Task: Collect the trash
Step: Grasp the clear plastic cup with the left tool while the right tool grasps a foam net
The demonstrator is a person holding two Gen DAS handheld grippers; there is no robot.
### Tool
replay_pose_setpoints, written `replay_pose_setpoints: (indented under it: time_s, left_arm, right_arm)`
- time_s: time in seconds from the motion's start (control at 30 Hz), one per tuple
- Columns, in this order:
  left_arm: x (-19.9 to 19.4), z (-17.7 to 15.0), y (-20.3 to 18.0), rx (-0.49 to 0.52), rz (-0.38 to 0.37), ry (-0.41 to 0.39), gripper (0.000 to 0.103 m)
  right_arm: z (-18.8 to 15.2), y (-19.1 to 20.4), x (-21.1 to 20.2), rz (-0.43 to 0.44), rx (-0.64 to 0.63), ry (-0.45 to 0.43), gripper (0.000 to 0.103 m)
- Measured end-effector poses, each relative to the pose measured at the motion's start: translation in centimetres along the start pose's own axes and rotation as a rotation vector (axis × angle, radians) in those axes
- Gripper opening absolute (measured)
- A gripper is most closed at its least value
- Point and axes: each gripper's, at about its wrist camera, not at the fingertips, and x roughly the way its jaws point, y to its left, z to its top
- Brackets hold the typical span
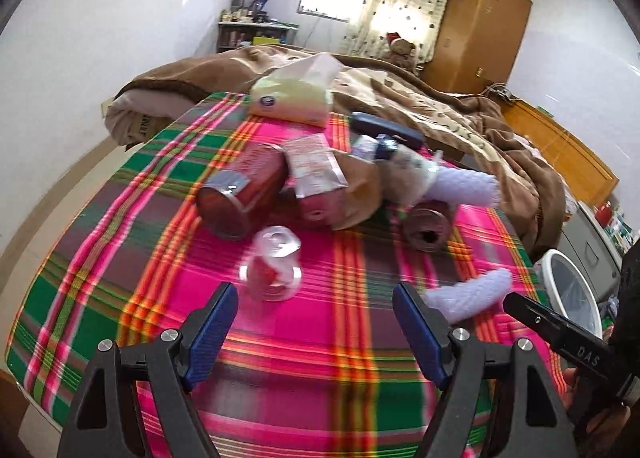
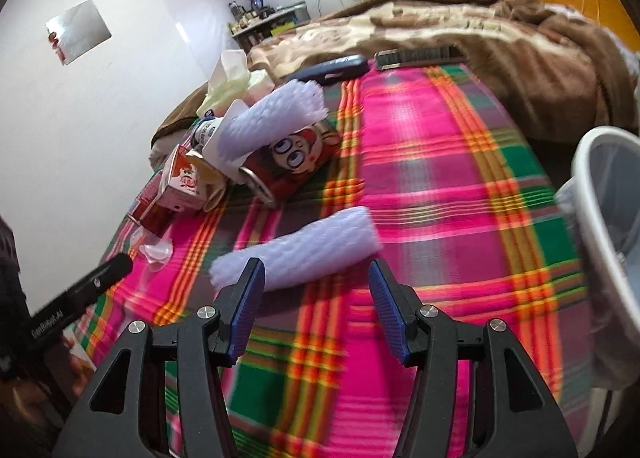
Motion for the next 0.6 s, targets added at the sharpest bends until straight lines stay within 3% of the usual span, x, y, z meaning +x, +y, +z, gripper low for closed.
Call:
replay_pose_setpoints:
  time_s: [0.27, 0.6]
  left_arm:
    - [1.3, 0.6, 3.0, -0.049, 0.003, 0.014, 0.079]
    - [4.1, 1.2, 3.3, -0.034, 0.001, 0.064, 0.079]
  right_arm:
    - [1.2, 1.2, 2.4, -0.030, 0.045, 0.012, 0.056]
    - [1.3, 4.1, 4.2, -0.048, -0.028, 0.040, 0.056]
